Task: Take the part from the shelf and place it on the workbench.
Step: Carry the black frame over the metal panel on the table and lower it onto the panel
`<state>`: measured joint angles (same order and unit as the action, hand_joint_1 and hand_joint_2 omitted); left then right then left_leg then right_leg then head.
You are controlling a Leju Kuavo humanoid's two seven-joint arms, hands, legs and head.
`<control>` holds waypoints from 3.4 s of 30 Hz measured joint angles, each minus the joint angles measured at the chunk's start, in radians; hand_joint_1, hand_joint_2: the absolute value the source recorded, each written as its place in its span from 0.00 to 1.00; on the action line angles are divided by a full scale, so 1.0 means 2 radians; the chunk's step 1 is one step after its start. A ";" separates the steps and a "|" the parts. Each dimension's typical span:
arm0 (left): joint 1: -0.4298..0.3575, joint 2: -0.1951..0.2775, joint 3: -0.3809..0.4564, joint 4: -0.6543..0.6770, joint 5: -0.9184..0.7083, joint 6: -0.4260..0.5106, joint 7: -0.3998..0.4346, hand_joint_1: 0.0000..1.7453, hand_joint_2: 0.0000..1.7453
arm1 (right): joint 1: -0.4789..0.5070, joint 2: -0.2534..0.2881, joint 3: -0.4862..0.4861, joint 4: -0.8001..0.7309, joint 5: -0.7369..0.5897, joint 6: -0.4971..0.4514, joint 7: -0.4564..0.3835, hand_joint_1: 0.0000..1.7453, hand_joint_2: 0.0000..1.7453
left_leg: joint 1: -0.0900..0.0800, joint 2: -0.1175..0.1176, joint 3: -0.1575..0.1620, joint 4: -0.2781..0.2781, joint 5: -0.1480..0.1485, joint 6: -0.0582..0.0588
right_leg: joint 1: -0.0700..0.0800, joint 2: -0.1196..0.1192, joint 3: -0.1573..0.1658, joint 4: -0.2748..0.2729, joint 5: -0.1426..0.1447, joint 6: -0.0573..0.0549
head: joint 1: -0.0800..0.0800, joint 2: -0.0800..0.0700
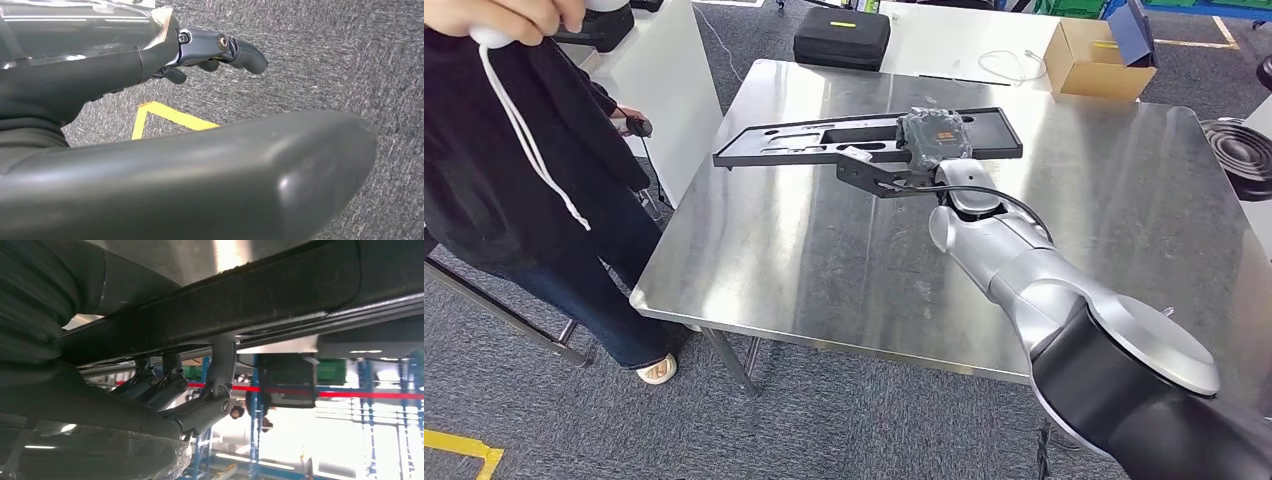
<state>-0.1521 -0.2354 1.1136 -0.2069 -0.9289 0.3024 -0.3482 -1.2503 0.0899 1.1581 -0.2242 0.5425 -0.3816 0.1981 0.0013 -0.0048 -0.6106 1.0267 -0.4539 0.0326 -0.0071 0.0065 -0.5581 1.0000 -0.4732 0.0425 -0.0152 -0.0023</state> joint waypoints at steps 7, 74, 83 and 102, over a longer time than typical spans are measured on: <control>0.000 0.001 -0.007 0.000 -0.006 -0.004 0.000 0.00 0.00 | 0.005 -0.054 -0.032 0.002 -0.032 -0.028 -0.052 1.00 1.00 | 0.000 -0.002 0.000 0.000 0.000 0.000 | 0.000 -0.002 0.000 0.000 0.000 0.000 | 0.000 0.000; 0.005 0.015 -0.038 0.000 -0.022 0.012 0.035 0.00 0.00 | 0.055 -0.072 -0.148 -0.002 -0.007 -0.034 -0.105 0.00 0.00 | 0.000 0.000 0.000 0.000 0.000 0.000 | 0.000 -0.001 0.000 0.000 0.000 0.000 | 0.000 0.000; 0.005 0.015 -0.039 0.000 -0.027 0.011 0.038 0.00 0.00 | 0.012 -0.072 -0.153 -0.014 0.011 -0.025 -0.104 0.00 0.00 | 0.000 0.000 0.000 0.000 0.000 0.000 | 0.000 0.000 0.000 0.000 0.000 0.000 | 0.000 0.000; 0.010 0.015 -0.040 0.000 -0.014 -0.004 0.023 0.00 0.00 | -0.022 -0.153 -0.322 -0.064 0.018 -0.071 -0.167 0.00 0.00 | 0.000 -0.002 0.000 0.000 0.000 0.000 | 0.000 -0.002 0.001 0.000 0.000 0.000 | 0.000 0.000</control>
<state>-0.1318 -0.2050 1.0336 -0.2071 -0.9570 0.2940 -0.3030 -1.2950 -0.2154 0.5141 -0.3518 0.5791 -0.5237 -0.1361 0.0007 -0.0095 -0.6108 1.0268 -0.4540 0.0330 -0.0080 0.0023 -0.5565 0.9995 -0.4734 0.0426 -0.0151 -0.0023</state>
